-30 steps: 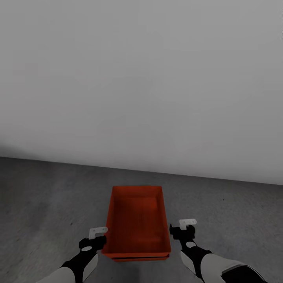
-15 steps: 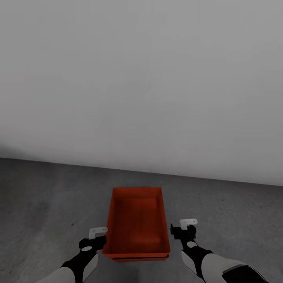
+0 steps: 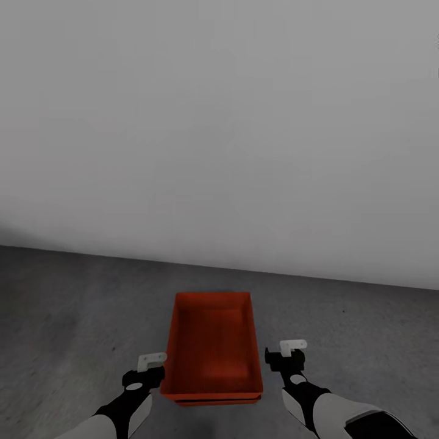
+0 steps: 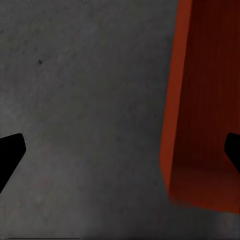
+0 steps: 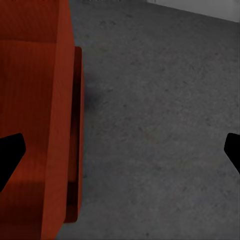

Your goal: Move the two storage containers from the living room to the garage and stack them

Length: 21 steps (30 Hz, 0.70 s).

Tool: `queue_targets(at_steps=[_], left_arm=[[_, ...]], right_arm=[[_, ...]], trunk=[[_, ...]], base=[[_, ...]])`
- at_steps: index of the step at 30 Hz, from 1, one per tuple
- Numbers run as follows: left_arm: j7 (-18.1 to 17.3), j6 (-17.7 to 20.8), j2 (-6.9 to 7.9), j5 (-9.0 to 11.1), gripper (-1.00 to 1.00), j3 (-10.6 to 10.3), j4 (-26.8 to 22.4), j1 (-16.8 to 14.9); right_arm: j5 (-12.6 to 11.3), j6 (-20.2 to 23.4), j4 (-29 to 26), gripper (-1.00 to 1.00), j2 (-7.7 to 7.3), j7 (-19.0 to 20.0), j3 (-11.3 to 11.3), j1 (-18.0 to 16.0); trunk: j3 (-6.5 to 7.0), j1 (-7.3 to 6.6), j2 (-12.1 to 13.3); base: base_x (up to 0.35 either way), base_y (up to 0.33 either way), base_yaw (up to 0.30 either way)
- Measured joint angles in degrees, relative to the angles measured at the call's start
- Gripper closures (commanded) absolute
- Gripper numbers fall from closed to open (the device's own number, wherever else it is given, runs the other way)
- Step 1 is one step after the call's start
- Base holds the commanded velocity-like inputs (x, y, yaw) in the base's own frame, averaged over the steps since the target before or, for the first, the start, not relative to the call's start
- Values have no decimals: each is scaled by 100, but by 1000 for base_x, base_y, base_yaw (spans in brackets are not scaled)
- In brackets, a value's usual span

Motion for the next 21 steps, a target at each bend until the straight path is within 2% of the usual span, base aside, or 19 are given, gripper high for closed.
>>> queue_targets(at_steps=[8,10,21], left_arm=[[2,0,46,70,-100,8,191,0],[2,-1,124,160,-100,10,228,0],[8,-3,270,398,-100,9,587,0]], right_arm=[[0,4,2,-100,1,4,0,0],[0,8,6,-100,-3,9,0,4],[6,81,19,-100,2,18,-1,74]], trunk=[[144,-176,321],[180,-220,401],[377,-462,843]], base=[[0,0,0],[0,0,0],[0,0,0]])
